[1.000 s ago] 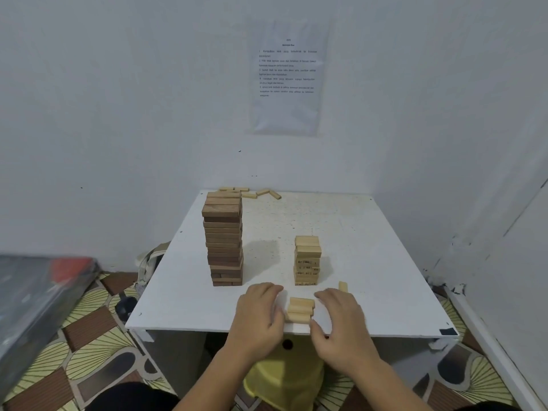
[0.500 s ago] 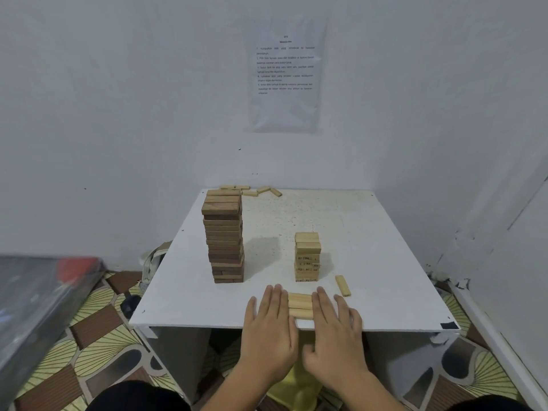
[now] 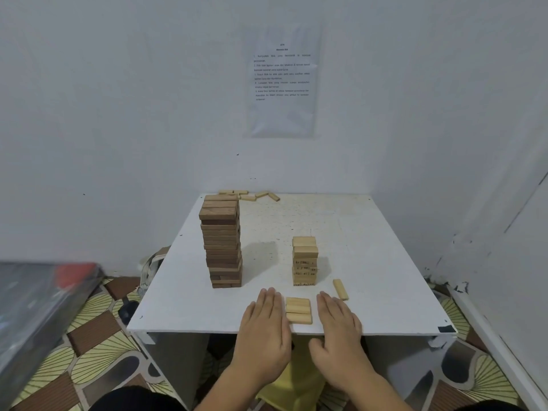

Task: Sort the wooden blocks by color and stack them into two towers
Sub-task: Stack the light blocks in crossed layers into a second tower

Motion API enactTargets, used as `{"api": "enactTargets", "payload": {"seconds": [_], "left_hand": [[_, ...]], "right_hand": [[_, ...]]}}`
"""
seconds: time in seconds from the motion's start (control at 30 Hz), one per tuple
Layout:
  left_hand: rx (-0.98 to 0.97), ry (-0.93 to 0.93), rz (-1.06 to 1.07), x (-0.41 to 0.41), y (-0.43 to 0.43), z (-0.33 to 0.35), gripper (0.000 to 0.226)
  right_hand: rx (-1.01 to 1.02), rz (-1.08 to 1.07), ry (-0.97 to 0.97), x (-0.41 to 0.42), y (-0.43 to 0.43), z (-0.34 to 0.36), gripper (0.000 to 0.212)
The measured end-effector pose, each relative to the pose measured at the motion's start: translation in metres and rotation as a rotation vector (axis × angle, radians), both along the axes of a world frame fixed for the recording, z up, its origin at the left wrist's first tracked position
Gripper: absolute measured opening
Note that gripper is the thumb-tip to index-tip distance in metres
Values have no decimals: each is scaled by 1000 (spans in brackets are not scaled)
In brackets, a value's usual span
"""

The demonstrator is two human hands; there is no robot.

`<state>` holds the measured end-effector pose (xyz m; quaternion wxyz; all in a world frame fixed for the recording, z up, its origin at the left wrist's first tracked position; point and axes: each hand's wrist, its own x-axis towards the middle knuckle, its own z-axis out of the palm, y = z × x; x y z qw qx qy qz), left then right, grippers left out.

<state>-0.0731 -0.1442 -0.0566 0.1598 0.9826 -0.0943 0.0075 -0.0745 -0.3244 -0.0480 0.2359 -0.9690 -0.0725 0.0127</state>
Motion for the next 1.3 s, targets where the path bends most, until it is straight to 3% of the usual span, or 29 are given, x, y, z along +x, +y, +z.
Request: {"api": "enactTargets", "payload": {"seconds": [0.1, 0.3, 0.4, 0.53, 1.0, 1.17, 1.3], "left_hand": [[-26, 9, -52, 7, 7, 12, 62], [-147, 109, -115, 13, 2, 16, 62], [-83, 133, -39, 5, -8, 16, 67], [35, 103, 39, 1, -12, 10, 93], [47, 94, 14, -1, -11, 8, 93], [-20, 117, -5, 4, -4, 13, 66], [-50, 34, -110, 16, 9, 24, 64]], "right_hand": [[43, 28, -60, 3, -4, 6, 72], [99, 91, -23, 14, 2, 13, 69], [-64, 63, 9, 9, 8, 3, 77], [-159, 33, -33, 4, 13, -7, 79], [-145, 12, -45, 5, 14, -9, 73], [15, 1, -77, 4, 7, -6, 73], [56, 70, -107, 9, -2, 4, 72]]}}
